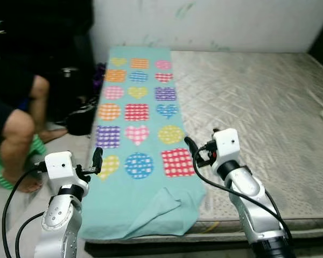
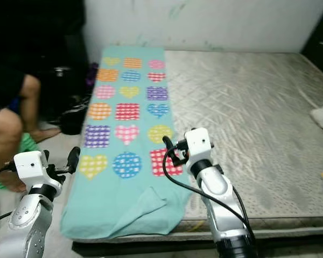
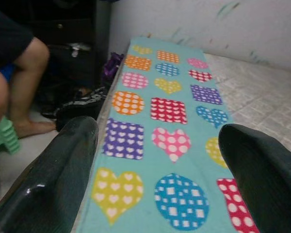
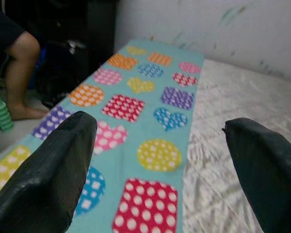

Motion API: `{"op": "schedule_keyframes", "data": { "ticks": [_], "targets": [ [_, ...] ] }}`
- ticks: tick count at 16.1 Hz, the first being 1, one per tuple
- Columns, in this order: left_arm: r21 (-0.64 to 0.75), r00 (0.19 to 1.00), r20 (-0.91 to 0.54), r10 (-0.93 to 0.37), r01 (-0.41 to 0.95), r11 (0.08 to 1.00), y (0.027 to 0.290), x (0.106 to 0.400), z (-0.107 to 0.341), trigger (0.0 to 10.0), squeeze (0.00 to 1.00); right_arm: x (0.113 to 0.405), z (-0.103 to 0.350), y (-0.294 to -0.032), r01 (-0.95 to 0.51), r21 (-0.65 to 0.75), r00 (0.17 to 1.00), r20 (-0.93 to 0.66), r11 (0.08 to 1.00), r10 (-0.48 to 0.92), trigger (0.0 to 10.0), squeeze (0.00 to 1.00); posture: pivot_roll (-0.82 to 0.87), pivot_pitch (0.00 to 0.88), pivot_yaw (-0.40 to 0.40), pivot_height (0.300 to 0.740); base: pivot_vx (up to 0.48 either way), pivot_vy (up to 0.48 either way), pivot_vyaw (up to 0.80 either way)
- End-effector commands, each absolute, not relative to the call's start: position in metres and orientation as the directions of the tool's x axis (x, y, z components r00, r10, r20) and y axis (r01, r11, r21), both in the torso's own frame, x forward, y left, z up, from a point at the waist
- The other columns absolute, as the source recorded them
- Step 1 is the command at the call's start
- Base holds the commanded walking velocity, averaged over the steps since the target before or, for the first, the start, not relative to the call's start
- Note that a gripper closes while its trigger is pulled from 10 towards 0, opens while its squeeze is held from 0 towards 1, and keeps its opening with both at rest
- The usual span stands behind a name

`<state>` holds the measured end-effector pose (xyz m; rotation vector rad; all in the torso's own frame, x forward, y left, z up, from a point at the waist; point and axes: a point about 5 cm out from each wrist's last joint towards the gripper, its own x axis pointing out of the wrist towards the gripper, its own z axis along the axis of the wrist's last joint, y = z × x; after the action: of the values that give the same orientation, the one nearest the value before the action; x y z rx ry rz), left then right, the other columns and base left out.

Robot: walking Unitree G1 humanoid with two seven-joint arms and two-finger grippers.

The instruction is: Clean up the room

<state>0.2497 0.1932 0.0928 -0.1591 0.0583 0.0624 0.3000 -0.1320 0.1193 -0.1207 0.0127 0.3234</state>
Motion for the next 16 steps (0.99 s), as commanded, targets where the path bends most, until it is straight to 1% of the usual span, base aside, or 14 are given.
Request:
{"op": "schedule_keyframes", "data": {
  "ticks": [1, 2, 9, 11, 16],
  "targets": [
    [-0.16, 0.998, -0.059, 0.028, -0.037, 0.986, 0.1864, 0.2505, 0.0935, 10.0, 0.0, 0.3009, 0.1192, -0.1395, -0.292, -0.103, 0.956, -0.034, 0.951, 0.29, 10.0, 0.0, -0.14, 0.066, -0.003, 0.74, 0.0, 0.0, 0.0],
    [-0.16, 0.998, -0.06, 0.026, -0.036, 0.986, 0.1863, 0.2507, 0.0935, 10.0, 0.0, 0.3012, 0.119, -0.1396, -0.29, -0.099, 0.957, -0.036, 0.952, 0.288, 10.0, 0.0, -0.14, 0.066, -0.003, 0.74, 0.0, 0.0, 0.0],
    [-0.165, 0.998, -0.06, 0.029, -0.039, 0.986, 0.1862, 0.2514, 0.094, 10.0, 0.0, 0.2998, 0.117, -0.1395, -0.292, -0.091, 0.956, -0.044, 0.952, 0.289, 10.0, 0.0, -0.14, 0.073, -0.001, 0.74, 0.0, 0.0, -0.79],
    [-0.168, 0.998, -0.06, 0.028, -0.038, 0.985, 0.1861, 0.2512, 0.0942, 10.0, 0.0, 0.2994, 0.1168, -0.1393, -0.293, -0.09, 0.956, -0.044, 0.952, 0.29, 10.0, 0.0, -0.15, 0.077, 0.0, 0.74, 0.0, 0.0, 0.0],
    [-0.168, 0.998, -0.063, 0.026, -0.036, 0.985, 0.1864, 0.2511, 0.0939, 10.0, 0.0, 0.2989, 0.1168, -0.1394, -0.292, -0.092, 0.956, -0.044, 0.952, 0.289, 10.0, 0.0, -0.15, 0.081, 0.002, 0.74, 0.0, 0.451, 0.0]
  ]
}}
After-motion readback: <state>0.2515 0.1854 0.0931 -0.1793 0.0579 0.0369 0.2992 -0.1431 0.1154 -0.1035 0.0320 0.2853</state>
